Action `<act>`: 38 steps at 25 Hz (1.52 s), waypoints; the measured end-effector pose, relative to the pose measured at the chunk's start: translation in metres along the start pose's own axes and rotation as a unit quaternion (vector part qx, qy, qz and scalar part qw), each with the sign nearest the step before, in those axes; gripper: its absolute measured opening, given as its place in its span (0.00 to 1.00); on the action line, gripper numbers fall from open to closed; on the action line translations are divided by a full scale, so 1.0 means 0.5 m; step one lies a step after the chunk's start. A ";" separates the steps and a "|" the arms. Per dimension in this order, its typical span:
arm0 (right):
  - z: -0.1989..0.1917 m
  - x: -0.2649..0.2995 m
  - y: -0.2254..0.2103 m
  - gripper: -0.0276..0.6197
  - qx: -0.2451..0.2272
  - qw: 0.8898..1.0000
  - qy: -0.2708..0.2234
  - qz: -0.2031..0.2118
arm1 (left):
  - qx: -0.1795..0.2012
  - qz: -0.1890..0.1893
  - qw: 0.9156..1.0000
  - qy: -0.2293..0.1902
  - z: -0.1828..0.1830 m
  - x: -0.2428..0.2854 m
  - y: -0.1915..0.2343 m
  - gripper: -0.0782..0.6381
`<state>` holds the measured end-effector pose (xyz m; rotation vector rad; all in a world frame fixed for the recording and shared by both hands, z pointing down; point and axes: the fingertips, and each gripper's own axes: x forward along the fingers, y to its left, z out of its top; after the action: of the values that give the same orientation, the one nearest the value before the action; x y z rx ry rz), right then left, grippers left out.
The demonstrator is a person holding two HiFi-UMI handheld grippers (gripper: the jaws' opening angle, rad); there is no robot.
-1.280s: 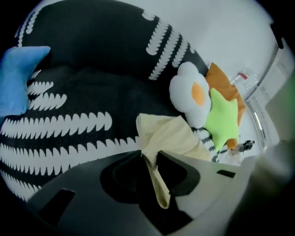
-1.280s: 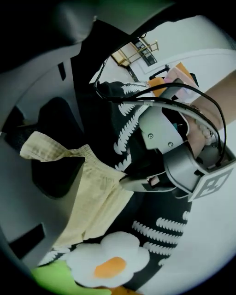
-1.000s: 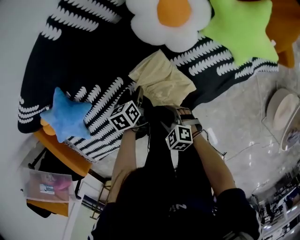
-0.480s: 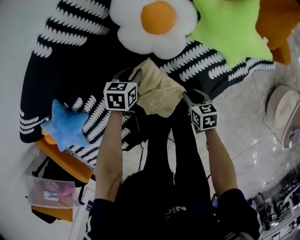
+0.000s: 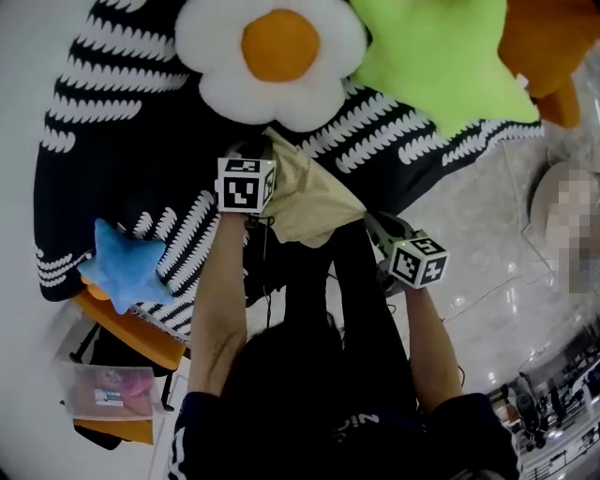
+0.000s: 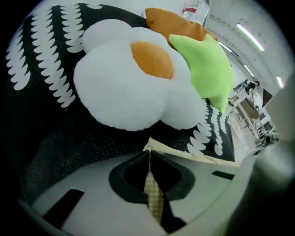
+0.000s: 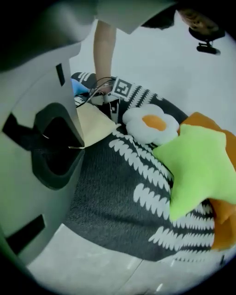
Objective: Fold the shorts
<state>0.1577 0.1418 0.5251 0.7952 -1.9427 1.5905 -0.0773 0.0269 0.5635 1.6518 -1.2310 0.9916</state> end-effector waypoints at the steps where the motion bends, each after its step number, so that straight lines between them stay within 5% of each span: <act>1: -0.005 -0.006 -0.022 0.08 0.024 1.000 -0.005 -0.015 | -0.005 0.004 1.000 -0.009 0.004 -0.003 0.002 0.13; 5: -0.012 -0.038 -0.091 0.06 0.054 0.995 -0.019 -0.087 | -0.019 0.022 0.997 -0.074 0.050 -0.050 0.013 0.14; 9: 0.014 -0.066 -0.068 0.15 0.003 0.994 -0.044 -0.096 | 0.012 0.055 0.992 -0.112 0.070 -0.110 0.026 0.15; 13: 0.085 -0.076 -0.006 0.19 -0.061 0.987 -0.105 -0.102 | -0.013 0.060 0.985 -0.161 0.101 -0.188 0.051 0.15; 19: 0.137 -0.186 0.168 0.17 -0.152 0.964 -0.174 -0.131 | -0.032 0.025 0.974 -0.224 0.086 -0.392 0.001 0.15; 26: 0.145 -0.306 0.333 0.16 -0.233 0.933 -0.222 -0.158 | 0.000 -0.017 0.959 -0.283 0.053 -0.597 -0.083 0.15; 33: 0.087 -0.419 0.481 0.14 -0.319 0.896 -0.246 -0.186 | 0.040 -0.035 0.940 -0.337 0.019 -0.768 -0.172 0.15; 38: 0.062 -0.499 0.555 0.14 -0.338 0.877 -0.280 -0.195 | 0.032 -0.036 0.926 -0.374 -0.007 -0.876 -0.214 0.15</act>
<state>0.1352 0.1826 0.1539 1.3029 -2.2997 0.3860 -0.0649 0.1879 0.1423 2.2079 -1.6057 0.3387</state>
